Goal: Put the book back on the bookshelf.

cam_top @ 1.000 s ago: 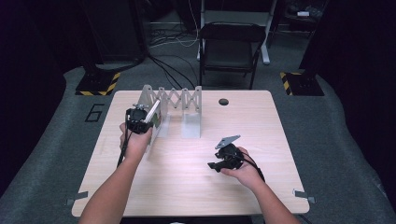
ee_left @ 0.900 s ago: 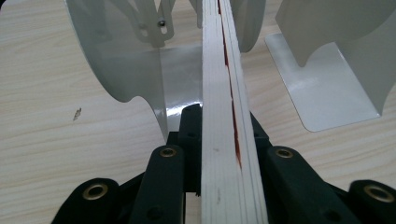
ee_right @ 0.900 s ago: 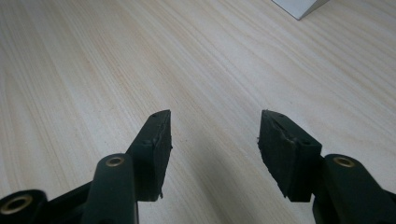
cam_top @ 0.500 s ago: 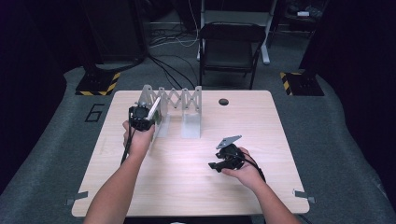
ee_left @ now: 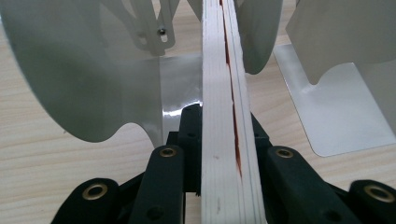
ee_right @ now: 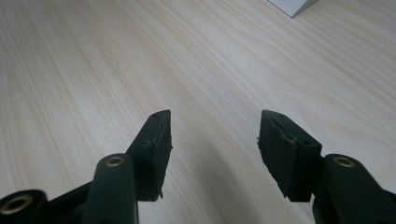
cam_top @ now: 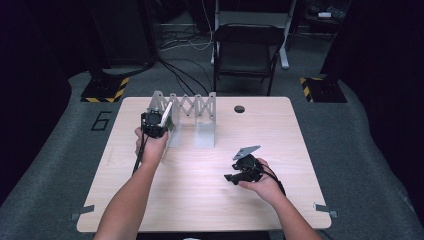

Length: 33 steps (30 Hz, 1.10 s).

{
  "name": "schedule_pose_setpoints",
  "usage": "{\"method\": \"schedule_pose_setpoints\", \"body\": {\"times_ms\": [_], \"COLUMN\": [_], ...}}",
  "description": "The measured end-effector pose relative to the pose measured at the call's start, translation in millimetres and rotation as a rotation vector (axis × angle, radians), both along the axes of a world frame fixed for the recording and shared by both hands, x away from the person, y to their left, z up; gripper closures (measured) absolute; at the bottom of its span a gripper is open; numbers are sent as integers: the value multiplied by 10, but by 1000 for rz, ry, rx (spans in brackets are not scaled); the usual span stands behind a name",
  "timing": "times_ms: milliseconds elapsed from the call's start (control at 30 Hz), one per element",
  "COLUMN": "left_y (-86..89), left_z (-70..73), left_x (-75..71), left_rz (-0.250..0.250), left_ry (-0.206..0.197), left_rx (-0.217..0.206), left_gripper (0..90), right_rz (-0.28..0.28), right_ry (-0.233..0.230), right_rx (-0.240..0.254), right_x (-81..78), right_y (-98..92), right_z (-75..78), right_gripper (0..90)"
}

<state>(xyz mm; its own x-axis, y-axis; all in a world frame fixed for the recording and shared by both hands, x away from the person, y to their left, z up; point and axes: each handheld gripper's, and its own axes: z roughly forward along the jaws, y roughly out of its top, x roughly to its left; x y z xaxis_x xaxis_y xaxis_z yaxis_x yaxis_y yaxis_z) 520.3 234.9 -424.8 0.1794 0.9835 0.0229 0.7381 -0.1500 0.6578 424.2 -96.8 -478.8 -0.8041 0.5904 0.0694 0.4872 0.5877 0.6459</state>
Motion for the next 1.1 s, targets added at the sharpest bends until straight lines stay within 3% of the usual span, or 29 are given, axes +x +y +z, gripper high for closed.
{"method": "schedule_pose_setpoints", "body": {"times_ms": [367, 633, 1100], "left_y": [-35, -27, -8], "left_z": [-57, -76, -28], "left_x": [37, 50, 15], "left_rz": [30, 21, 19], "left_ry": [16, 21, 4], "left_rx": [-7, 4, 14], "left_gripper": [753, 740, 634], "right_rz": [-2, -5, 0], "right_ry": [1, 5, 10], "right_rx": [1, -2, -6], "right_x": [-9, -9, -11], "right_y": [4, -6, -1], "right_z": [-13, -22, -27], "right_gripper": [443, 443, 442]}}
